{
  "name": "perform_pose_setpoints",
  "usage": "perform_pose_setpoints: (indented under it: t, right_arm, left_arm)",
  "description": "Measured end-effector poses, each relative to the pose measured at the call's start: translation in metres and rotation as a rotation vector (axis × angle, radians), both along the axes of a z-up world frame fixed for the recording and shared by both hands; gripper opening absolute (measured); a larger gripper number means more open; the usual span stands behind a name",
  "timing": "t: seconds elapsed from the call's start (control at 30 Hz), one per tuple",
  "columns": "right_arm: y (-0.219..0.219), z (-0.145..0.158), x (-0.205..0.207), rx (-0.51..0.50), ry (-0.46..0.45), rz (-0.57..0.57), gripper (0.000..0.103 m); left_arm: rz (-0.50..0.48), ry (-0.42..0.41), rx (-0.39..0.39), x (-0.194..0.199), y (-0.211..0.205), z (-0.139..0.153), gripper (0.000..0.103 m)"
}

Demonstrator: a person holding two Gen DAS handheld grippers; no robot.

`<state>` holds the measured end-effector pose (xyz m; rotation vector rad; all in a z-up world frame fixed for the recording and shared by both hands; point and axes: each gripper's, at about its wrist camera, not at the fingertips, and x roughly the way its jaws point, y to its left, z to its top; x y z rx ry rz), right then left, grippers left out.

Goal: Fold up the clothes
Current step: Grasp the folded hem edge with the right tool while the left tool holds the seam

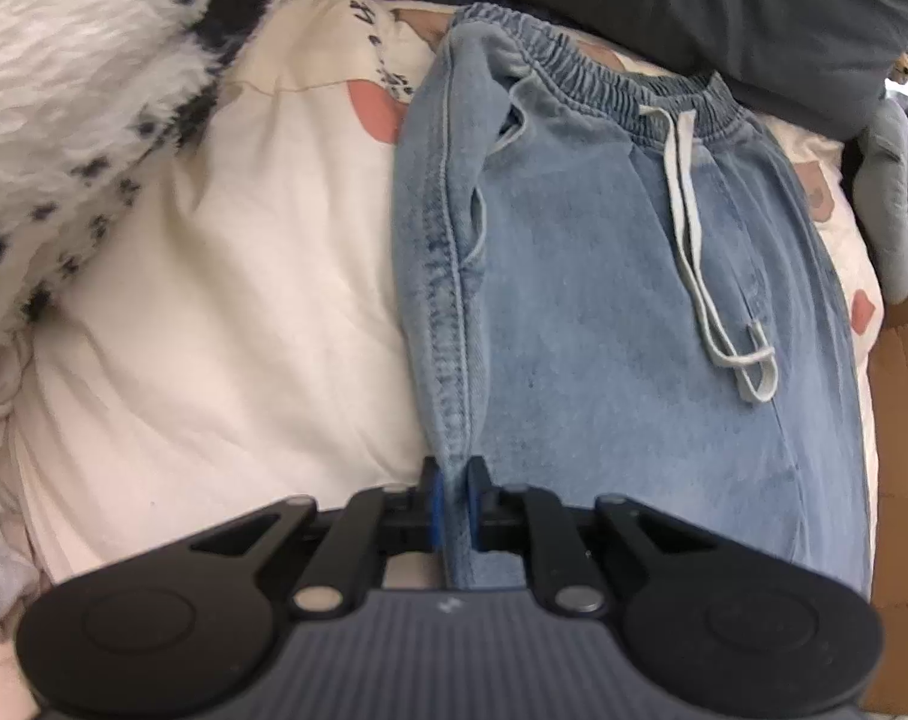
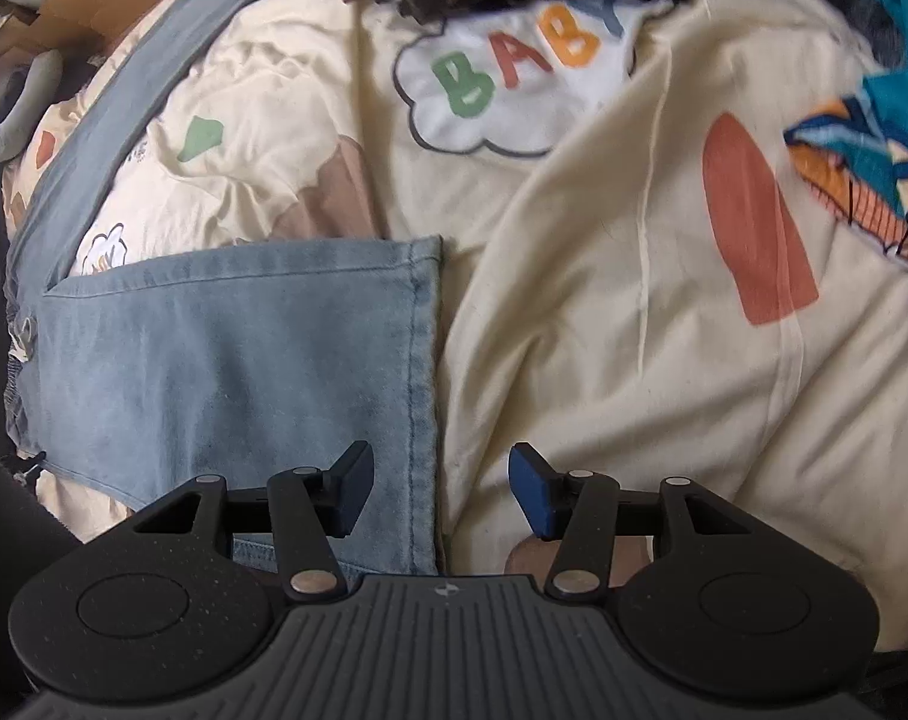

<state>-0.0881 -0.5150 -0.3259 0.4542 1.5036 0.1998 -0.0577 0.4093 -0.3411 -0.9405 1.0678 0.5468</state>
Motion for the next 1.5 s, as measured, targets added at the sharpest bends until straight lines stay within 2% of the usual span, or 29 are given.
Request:
perform_pose_setpoints:
  t: [0.2, 0.4, 0.6, 0.83, 1.03, 1.3, 1.43, 1.5]
  right_arm:
    - [-0.009, -0.023, -0.007, 0.109, 0.067, -0.028, 0.058]
    - [-0.008, -0.059, -0.016, 0.250, 0.223, -0.061, 0.058]
    - [0.001, -0.089, -0.024, 0.305, 0.331, -0.042, 0.058]
    - [0.018, -0.111, -0.027, 0.354, 0.382, -0.041, 0.057]
    - [0.028, -0.122, -0.033, 0.422, 0.420, -0.097, 0.057]
    - [0.013, -0.103, -0.038, 0.608, 0.354, -0.221, 0.056]
    - [0.020, -0.105, -0.038, 0.578, 0.366, -0.199, 0.056]
    - [0.024, -0.109, -0.037, 0.548, 0.374, -0.189, 0.048]
  left_arm:
    - [-0.006, 0.053, 0.030, 0.006, -0.004, 0.003, 0.009]
    - [-0.042, 0.124, 0.095, 0.018, -0.016, 0.007, 0.009]
    - [-0.061, 0.155, 0.126, 0.024, -0.021, 0.009, 0.009]
    - [-0.054, 0.160, 0.133, 0.023, -0.022, 0.006, 0.009]
    - [-0.062, 0.160, 0.127, 0.021, -0.020, 0.007, 0.009]
    - [-0.075, 0.152, 0.110, 0.016, -0.015, 0.009, 0.009]
    - [-0.066, 0.146, 0.101, 0.012, -0.013, 0.008, 0.009]
    - [-0.063, 0.143, 0.097, 0.011, -0.013, 0.007, 0.010]
